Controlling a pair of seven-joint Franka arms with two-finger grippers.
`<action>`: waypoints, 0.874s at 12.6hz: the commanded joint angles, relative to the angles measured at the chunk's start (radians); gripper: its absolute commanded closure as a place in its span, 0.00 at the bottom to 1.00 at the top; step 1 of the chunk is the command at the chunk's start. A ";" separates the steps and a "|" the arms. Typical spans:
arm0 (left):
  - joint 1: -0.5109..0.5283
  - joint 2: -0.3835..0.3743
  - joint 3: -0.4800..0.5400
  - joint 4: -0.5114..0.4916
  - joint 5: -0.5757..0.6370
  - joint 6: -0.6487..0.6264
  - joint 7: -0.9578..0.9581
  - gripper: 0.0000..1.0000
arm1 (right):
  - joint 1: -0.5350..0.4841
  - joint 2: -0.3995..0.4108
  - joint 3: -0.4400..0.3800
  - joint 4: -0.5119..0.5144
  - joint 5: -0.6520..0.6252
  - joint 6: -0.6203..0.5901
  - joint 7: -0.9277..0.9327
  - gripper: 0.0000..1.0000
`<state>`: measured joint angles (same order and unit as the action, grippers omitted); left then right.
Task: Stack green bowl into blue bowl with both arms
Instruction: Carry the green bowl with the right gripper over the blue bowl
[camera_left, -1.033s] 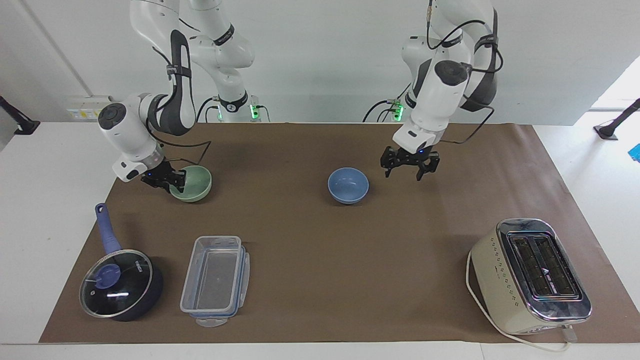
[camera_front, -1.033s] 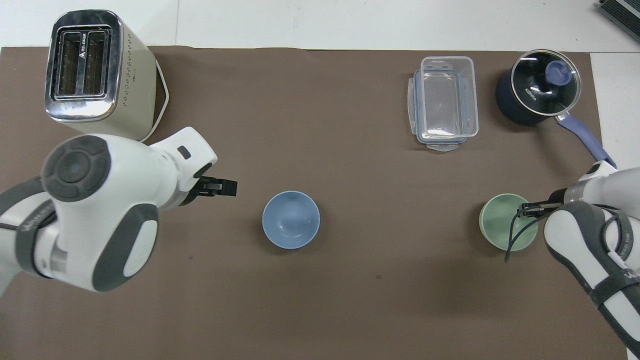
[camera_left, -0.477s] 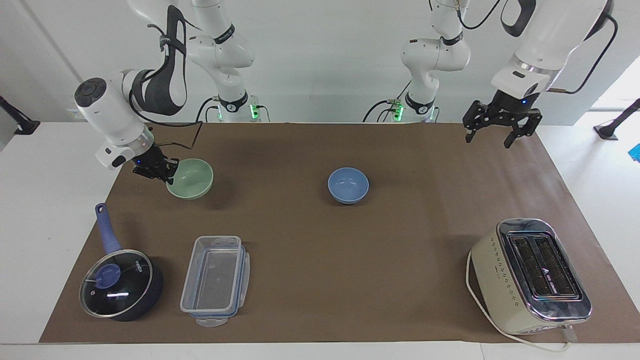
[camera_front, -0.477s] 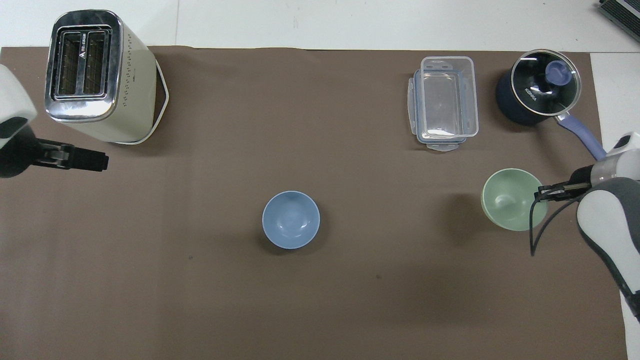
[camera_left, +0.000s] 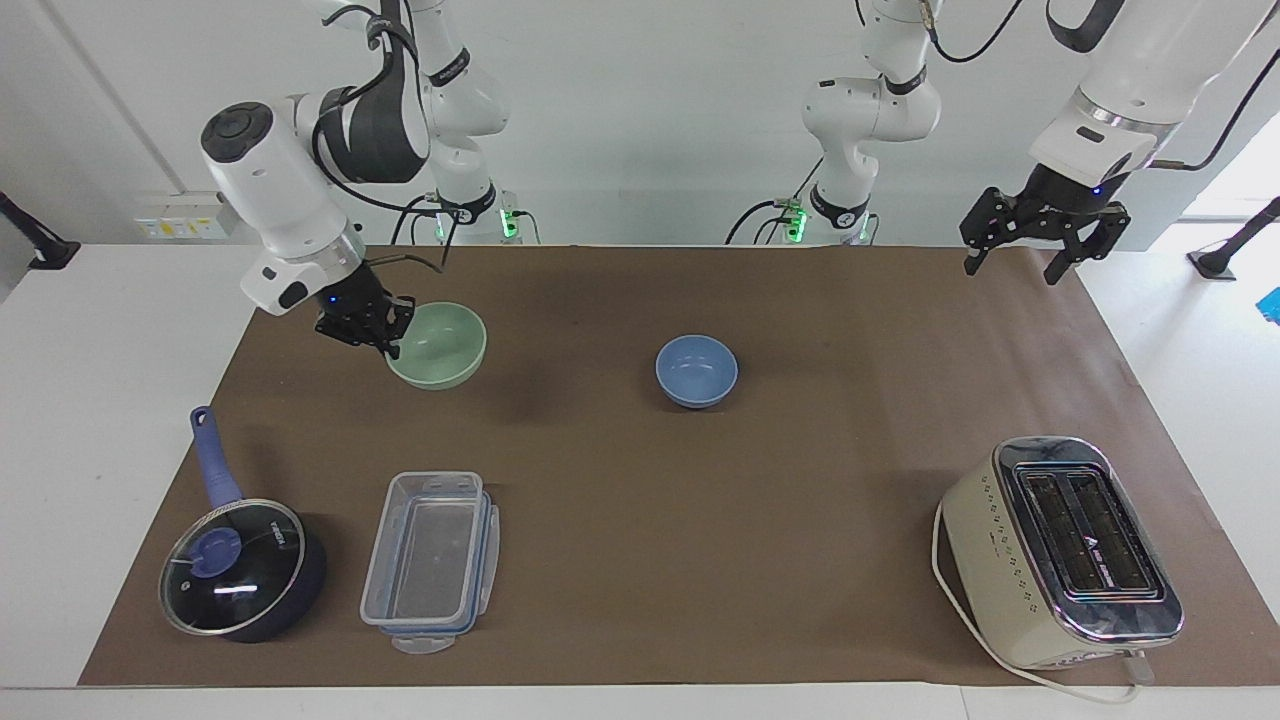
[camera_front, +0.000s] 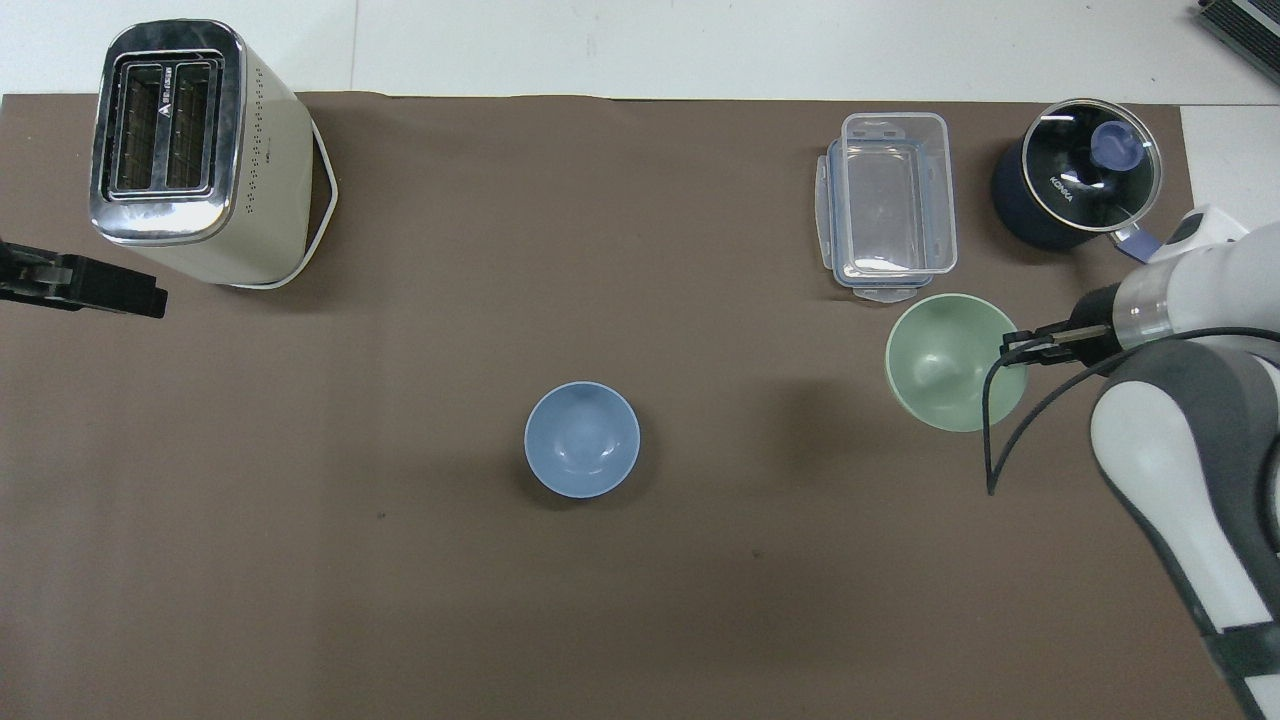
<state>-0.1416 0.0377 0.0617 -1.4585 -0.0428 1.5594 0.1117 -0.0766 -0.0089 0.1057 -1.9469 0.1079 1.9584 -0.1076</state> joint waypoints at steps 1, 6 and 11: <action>0.030 0.021 -0.011 0.058 0.020 -0.041 0.017 0.00 | 0.087 0.000 0.009 0.014 0.007 -0.006 0.127 1.00; 0.042 0.018 -0.013 0.050 0.018 -0.045 0.013 0.00 | 0.329 0.042 0.009 0.011 0.010 0.082 0.438 1.00; 0.042 0.018 -0.013 0.050 0.018 -0.045 0.011 0.00 | 0.490 0.122 0.011 0.003 0.019 0.224 0.644 1.00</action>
<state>-0.1123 0.0526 0.0602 -1.4282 -0.0427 1.5375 0.1131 0.3732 0.0757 0.1183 -1.9447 0.1084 2.1255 0.4789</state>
